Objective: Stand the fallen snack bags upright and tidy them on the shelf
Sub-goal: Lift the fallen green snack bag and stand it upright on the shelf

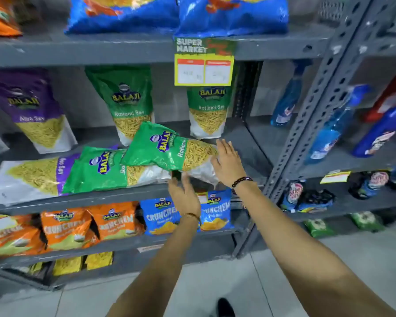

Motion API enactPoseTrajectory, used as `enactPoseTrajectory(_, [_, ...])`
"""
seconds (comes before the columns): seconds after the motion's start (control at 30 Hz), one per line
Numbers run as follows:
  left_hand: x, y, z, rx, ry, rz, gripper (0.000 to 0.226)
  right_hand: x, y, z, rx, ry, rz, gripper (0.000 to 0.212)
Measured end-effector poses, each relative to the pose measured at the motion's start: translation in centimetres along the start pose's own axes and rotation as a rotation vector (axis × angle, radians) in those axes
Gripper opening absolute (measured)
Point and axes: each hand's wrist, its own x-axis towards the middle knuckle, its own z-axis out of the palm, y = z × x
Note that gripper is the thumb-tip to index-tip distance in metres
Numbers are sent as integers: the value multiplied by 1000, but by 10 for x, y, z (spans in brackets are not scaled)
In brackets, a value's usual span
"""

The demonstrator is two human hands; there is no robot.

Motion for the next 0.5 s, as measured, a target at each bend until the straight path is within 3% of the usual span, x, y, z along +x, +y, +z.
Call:
enactPoseTrajectory(0.07, [9, 7, 21, -217, 130, -223, 63, 15, 11, -5, 54, -88, -30, 59])
enactPoseTrajectory(0.13, [20, 13, 38, -439, 107, -308, 66, 31, 19, -8, 112, -206, -44, 61])
enactPoseTrajectory(0.33, [35, 14, 67, -620, 127, -223, 59, 74, 27, -1, 300, -411, -9, 64])
enactPoseTrajectory(0.4, [41, 13, 72, -612, 158, -179, 47, 81, 27, 1, 303, -425, -6, 63])
enactPoseTrajectory(0.5, [42, 13, 76, -641, 146, -149, 55, 87, 28, 7, 297, -388, -40, 60])
